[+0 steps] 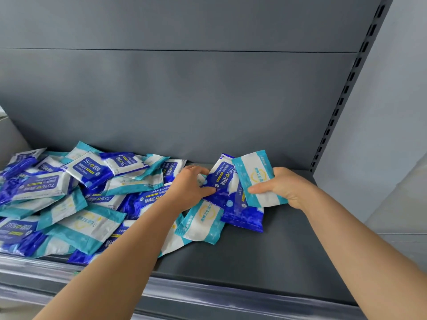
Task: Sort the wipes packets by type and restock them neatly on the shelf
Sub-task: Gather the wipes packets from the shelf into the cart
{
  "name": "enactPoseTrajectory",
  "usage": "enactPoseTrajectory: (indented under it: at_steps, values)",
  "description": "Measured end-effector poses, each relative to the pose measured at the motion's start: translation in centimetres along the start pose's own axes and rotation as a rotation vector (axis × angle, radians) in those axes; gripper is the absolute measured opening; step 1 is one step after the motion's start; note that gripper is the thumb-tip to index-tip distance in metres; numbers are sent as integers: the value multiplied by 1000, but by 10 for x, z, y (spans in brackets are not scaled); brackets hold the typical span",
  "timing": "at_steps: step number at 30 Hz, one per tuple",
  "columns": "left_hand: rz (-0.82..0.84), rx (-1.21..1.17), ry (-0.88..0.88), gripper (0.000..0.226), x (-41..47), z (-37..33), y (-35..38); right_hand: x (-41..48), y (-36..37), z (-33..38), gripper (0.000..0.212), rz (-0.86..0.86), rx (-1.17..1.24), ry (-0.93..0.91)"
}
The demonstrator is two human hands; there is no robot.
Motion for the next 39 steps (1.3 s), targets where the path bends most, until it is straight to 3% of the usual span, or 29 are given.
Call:
enactPoseTrajectory:
  at_steps: [4,9,13,18,24,28,33,39]
  values:
    - [86,48,-27,50,0,-7,6,-11,4,-4,30,-20,86,8]
    - [113,-94,-10,65,-1,-11,16,-24,15,-8,34,-5,286,-4]
    - [115,-67,-58,51,-9,-11,23,-34,18,-13,38,-35,309,0]
    - [104,-392,-161,48,-16,-13,37,-48,27,-18,45,-95,405,15]
    - [169,-756,-217,40,-30,-17,62,-68,27,-21,34,-148,590,2]
    - [153,-916,-184,41,-35,-42,72,-84,4,-16,39,-207,611,-25]
    - [187,-954,-72,34,-47,-108,86,-121,-48,-16,28,-244,617,-98]
    - [284,-943,-15,34,-69,-189,160,-178,-129,-64,34,-297,676,-126]
Point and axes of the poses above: each hand's wrist, its own x-axis towards the middle knuckle, its own y-axis out of the palm, z = x × y, the point moved 7 cm from there along x, towards the middle knuckle, and after that the axes turned 9 degrees about -x, right-handed, at the moved point
